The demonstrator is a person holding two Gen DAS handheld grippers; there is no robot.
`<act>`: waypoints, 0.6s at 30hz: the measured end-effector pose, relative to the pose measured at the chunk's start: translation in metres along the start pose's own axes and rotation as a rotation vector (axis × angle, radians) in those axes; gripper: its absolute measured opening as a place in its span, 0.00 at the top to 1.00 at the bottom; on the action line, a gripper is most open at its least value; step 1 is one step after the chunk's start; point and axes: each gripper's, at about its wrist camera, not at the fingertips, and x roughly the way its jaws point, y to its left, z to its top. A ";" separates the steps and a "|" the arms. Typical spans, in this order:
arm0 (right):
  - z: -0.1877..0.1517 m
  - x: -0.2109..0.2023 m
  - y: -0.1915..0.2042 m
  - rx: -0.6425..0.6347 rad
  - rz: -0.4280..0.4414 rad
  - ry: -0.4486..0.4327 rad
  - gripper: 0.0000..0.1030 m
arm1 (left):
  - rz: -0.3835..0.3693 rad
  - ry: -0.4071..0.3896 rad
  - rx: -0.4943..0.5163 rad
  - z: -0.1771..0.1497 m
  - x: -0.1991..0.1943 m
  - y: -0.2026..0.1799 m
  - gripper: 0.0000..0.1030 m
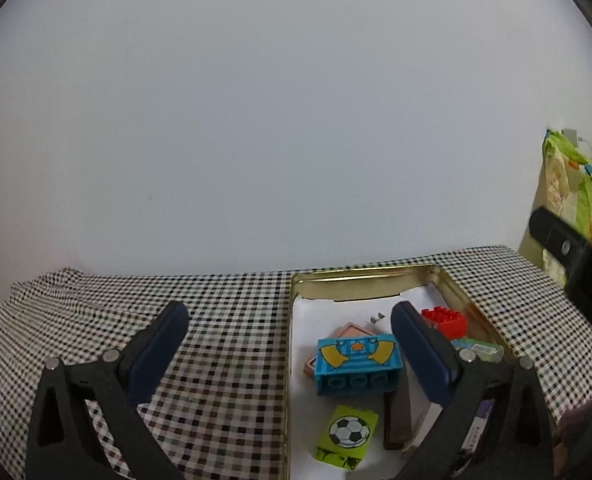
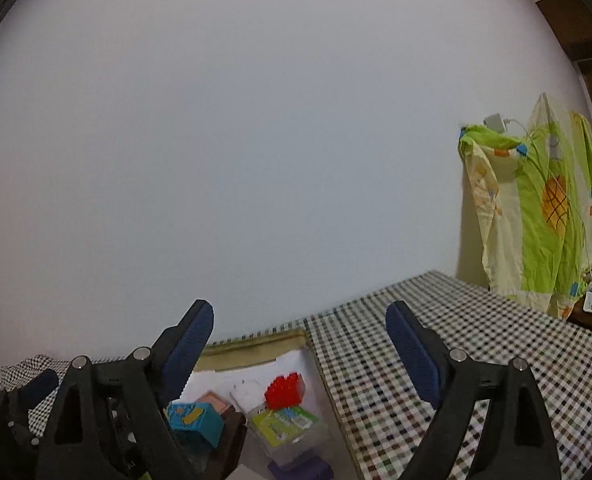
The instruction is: Organize rigid objects
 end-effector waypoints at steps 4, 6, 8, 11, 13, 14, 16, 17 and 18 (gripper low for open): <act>-0.005 -0.001 0.004 -0.021 0.008 -0.008 0.12 | -0.008 -0.043 -0.013 -0.003 -0.010 0.003 0.00; -0.009 -0.001 0.006 -0.029 0.019 -0.001 0.12 | -0.011 -0.044 -0.007 -0.007 -0.011 0.003 0.00; -0.012 -0.003 0.008 -0.034 0.024 0.003 0.12 | -0.003 -0.041 0.003 -0.011 -0.013 0.002 0.00; -0.016 -0.009 0.008 -0.047 0.009 -0.002 0.12 | -0.006 -0.048 0.015 -0.014 -0.017 0.003 0.00; -0.017 -0.013 0.007 -0.045 0.007 -0.007 0.12 | -0.005 -0.055 0.013 -0.016 -0.020 0.005 0.00; -0.018 -0.015 0.006 -0.044 0.004 -0.010 0.12 | -0.008 -0.057 0.007 -0.017 -0.022 0.007 0.00; -0.019 -0.019 0.004 -0.047 -0.001 -0.017 0.12 | -0.019 -0.056 -0.007 -0.019 -0.023 0.010 0.00; -0.020 -0.020 0.004 -0.053 -0.006 -0.017 0.12 | -0.023 -0.056 -0.010 -0.020 -0.025 0.010 0.00; -0.022 -0.022 0.004 -0.060 -0.006 -0.018 0.12 | -0.025 -0.058 -0.012 -0.020 -0.027 0.011 0.00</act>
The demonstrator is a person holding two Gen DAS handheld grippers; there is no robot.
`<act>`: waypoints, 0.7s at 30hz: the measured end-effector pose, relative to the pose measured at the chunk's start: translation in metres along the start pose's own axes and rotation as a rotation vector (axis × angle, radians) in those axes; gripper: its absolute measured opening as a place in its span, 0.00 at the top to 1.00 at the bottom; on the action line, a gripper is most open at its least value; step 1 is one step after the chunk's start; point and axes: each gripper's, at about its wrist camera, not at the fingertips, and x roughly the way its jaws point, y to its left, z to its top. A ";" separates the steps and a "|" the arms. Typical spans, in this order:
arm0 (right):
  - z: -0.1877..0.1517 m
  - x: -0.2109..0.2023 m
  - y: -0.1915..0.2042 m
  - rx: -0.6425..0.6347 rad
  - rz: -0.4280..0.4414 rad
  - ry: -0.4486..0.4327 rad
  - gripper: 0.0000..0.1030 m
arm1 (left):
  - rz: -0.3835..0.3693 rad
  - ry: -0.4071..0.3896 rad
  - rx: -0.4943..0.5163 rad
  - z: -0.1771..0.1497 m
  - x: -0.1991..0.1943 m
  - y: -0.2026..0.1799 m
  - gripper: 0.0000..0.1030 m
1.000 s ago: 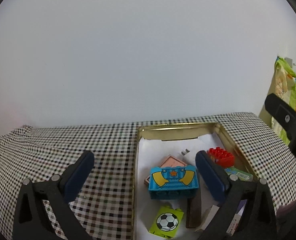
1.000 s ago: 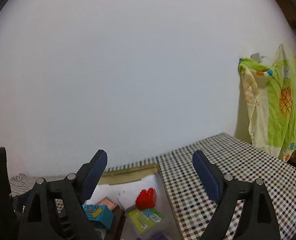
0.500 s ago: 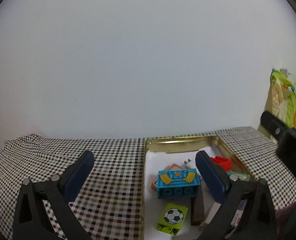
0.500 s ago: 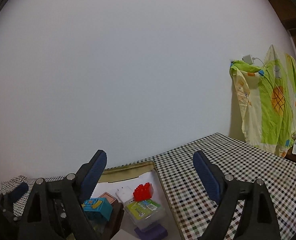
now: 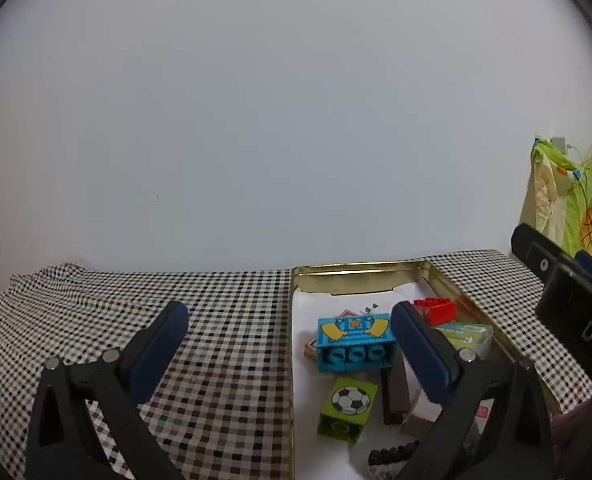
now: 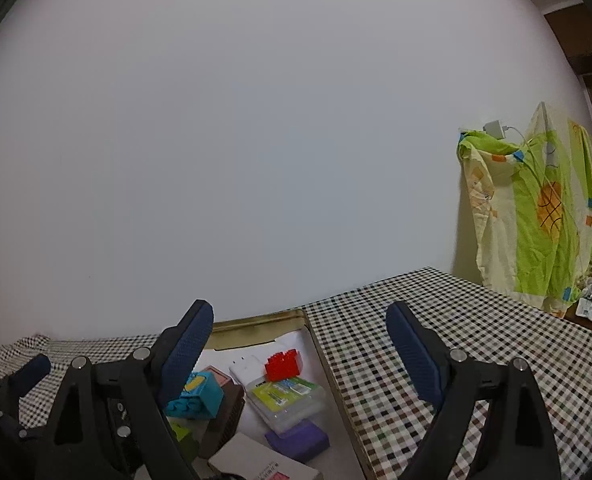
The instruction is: Organize rigid objects
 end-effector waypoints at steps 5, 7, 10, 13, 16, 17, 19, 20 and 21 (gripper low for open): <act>-0.007 -0.015 0.008 -0.050 -0.005 -0.011 0.12 | 0.009 -0.028 0.039 -0.005 -0.007 -0.002 0.00; -0.009 -0.021 0.012 -0.067 -0.006 -0.020 0.12 | 0.000 -0.026 0.033 -0.006 -0.007 -0.002 0.00; -0.012 -0.029 0.015 -0.084 -0.010 -0.037 0.12 | 0.006 -0.019 0.005 -0.007 -0.010 0.004 0.00; -0.013 -0.034 0.015 -0.076 0.003 -0.032 0.12 | 0.007 -0.011 -0.015 -0.009 -0.014 0.008 0.00; -0.015 -0.039 0.017 -0.081 0.017 -0.043 0.12 | 0.010 -0.021 -0.020 -0.011 -0.020 0.010 0.00; -0.015 -0.040 0.018 -0.087 0.020 -0.047 0.12 | 0.011 -0.024 -0.018 -0.011 -0.022 0.010 0.00; -0.016 -0.043 0.022 -0.099 0.028 -0.051 0.12 | 0.011 -0.028 -0.014 -0.012 -0.024 0.010 0.00; -0.016 -0.044 0.023 -0.102 0.031 -0.053 0.12 | 0.010 -0.033 -0.011 -0.013 -0.026 0.010 0.00; -0.016 -0.044 0.023 -0.103 0.034 -0.054 0.12 | 0.011 -0.038 -0.010 -0.013 -0.027 0.010 0.00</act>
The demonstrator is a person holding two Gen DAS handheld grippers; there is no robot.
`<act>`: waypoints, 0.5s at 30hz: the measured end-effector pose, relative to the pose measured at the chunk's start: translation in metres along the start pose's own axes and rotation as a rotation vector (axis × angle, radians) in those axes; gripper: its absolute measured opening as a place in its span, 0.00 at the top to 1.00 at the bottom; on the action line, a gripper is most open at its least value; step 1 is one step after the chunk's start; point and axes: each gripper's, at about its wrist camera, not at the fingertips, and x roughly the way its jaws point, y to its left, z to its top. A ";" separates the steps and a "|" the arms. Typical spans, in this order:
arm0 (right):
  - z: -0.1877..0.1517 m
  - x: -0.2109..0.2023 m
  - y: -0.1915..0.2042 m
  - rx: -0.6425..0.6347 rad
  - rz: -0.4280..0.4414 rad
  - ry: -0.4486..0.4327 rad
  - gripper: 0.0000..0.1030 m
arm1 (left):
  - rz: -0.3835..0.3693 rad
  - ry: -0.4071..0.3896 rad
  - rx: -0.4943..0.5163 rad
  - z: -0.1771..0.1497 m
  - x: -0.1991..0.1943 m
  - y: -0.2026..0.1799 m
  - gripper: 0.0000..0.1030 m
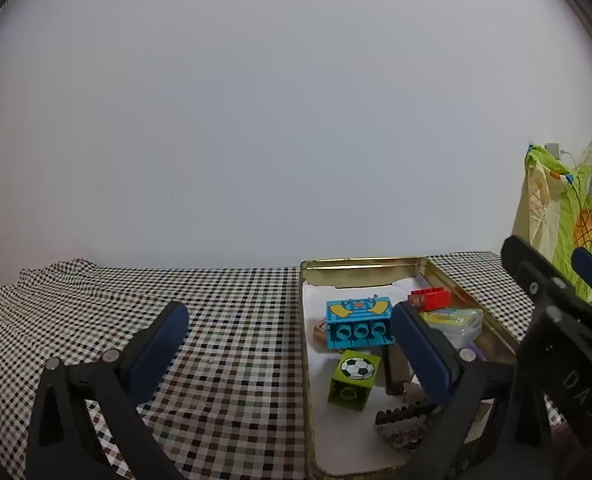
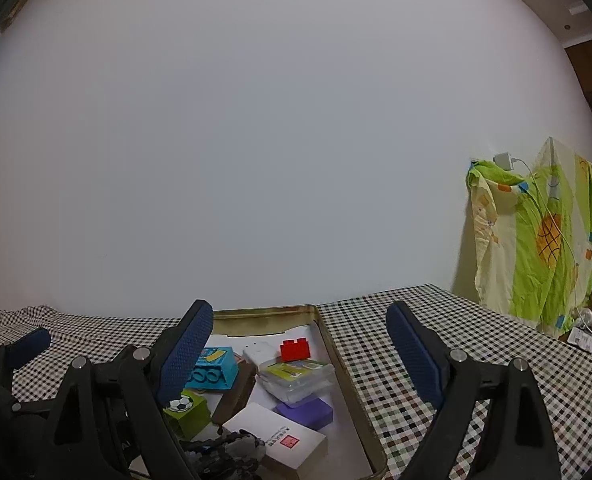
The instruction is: Organize rigid objects
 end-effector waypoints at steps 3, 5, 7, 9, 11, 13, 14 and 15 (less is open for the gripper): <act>0.000 -0.003 -0.001 0.011 0.016 -0.006 0.12 | 0.001 -0.016 0.003 0.000 -0.001 -0.002 0.00; -0.001 -0.004 -0.004 0.029 0.024 -0.002 0.12 | 0.000 -0.013 0.001 -0.001 0.000 -0.001 0.00; -0.002 -0.005 -0.006 0.039 0.018 0.002 0.12 | -0.002 -0.011 -0.003 -0.001 -0.001 0.000 0.00; -0.003 -0.006 -0.009 0.056 0.009 0.008 0.12 | -0.003 -0.010 -0.007 -0.001 0.000 0.000 0.00; -0.003 -0.010 -0.015 0.091 0.000 0.001 0.12 | -0.004 -0.009 -0.008 -0.001 0.000 0.001 0.00; -0.004 -0.015 -0.021 0.119 -0.015 -0.019 0.12 | -0.004 -0.008 -0.006 -0.001 -0.001 0.000 0.00; -0.004 -0.019 -0.023 0.133 -0.023 -0.032 0.12 | -0.003 -0.010 -0.005 -0.001 -0.001 0.000 0.00; -0.004 -0.021 -0.025 0.139 -0.024 -0.039 0.12 | -0.003 -0.013 -0.004 -0.001 -0.002 0.000 0.00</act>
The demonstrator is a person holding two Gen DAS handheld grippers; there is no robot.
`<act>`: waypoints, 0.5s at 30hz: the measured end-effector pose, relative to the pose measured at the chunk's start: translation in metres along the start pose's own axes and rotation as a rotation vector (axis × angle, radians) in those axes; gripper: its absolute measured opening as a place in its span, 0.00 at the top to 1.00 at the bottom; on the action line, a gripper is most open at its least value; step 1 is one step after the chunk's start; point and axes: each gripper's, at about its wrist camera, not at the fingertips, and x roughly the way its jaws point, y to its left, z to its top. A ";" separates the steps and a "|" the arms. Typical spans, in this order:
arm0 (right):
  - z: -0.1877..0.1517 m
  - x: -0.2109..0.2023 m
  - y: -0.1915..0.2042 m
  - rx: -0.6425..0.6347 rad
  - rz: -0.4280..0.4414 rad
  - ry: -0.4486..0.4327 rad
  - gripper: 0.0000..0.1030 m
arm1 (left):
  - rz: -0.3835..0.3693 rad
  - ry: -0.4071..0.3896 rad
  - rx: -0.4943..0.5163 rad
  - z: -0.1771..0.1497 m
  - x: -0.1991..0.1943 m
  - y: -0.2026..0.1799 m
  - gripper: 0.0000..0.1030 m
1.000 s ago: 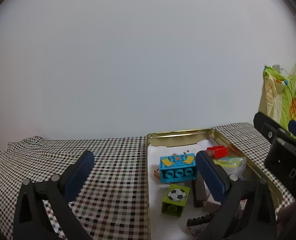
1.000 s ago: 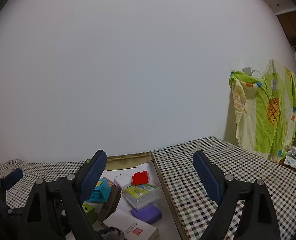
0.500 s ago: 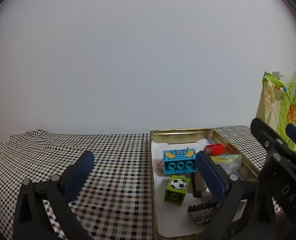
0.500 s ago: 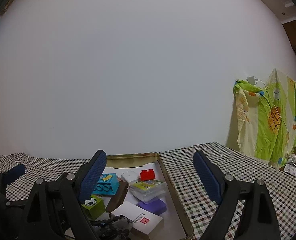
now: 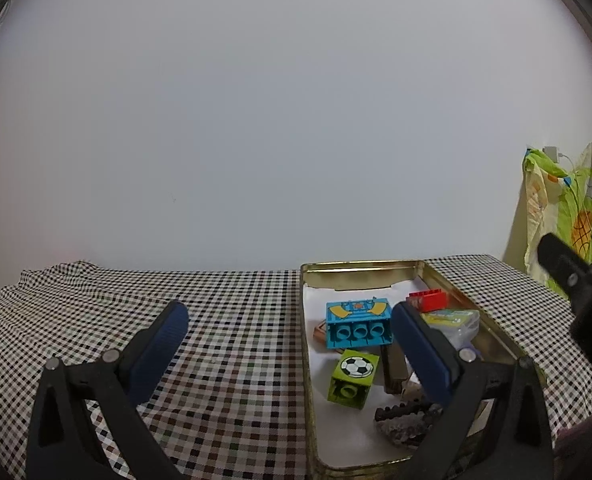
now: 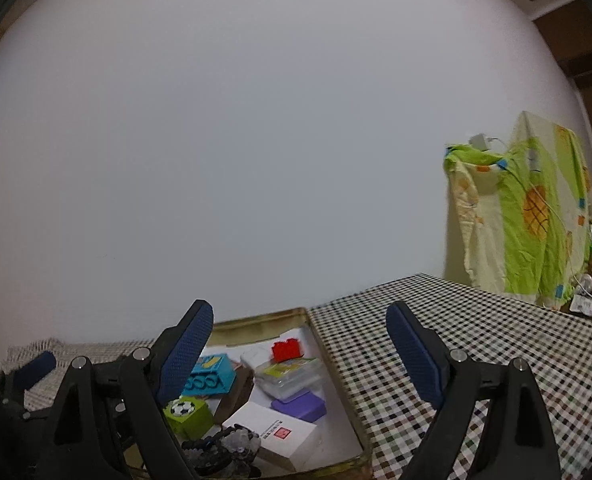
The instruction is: Organize rigid objects
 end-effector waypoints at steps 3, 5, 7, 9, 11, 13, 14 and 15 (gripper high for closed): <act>0.001 -0.007 -0.002 0.013 -0.004 -0.020 0.12 | -0.004 -0.012 0.007 0.000 -0.003 -0.001 0.00; 0.001 -0.013 0.001 0.002 -0.015 -0.047 0.12 | -0.006 -0.019 0.013 0.000 -0.006 -0.002 0.00; 0.001 -0.017 0.004 -0.016 -0.024 -0.067 0.08 | -0.008 -0.022 0.017 0.000 -0.007 -0.002 0.00; 0.001 -0.021 0.009 -0.038 -0.029 -0.085 0.02 | -0.006 -0.023 0.018 0.000 -0.007 -0.003 0.00; 0.001 -0.025 0.015 -0.061 -0.025 -0.102 0.02 | -0.008 -0.025 0.017 0.000 -0.007 -0.002 0.00; 0.001 -0.028 0.018 -0.075 -0.019 -0.111 0.02 | -0.009 -0.027 0.015 0.001 -0.008 -0.002 0.00; 0.001 -0.028 0.019 -0.080 -0.013 -0.110 0.02 | -0.009 -0.029 0.016 0.000 -0.008 -0.002 0.00; 0.001 -0.028 0.020 -0.082 -0.014 -0.109 0.02 | -0.008 -0.029 0.017 0.000 -0.008 -0.002 0.00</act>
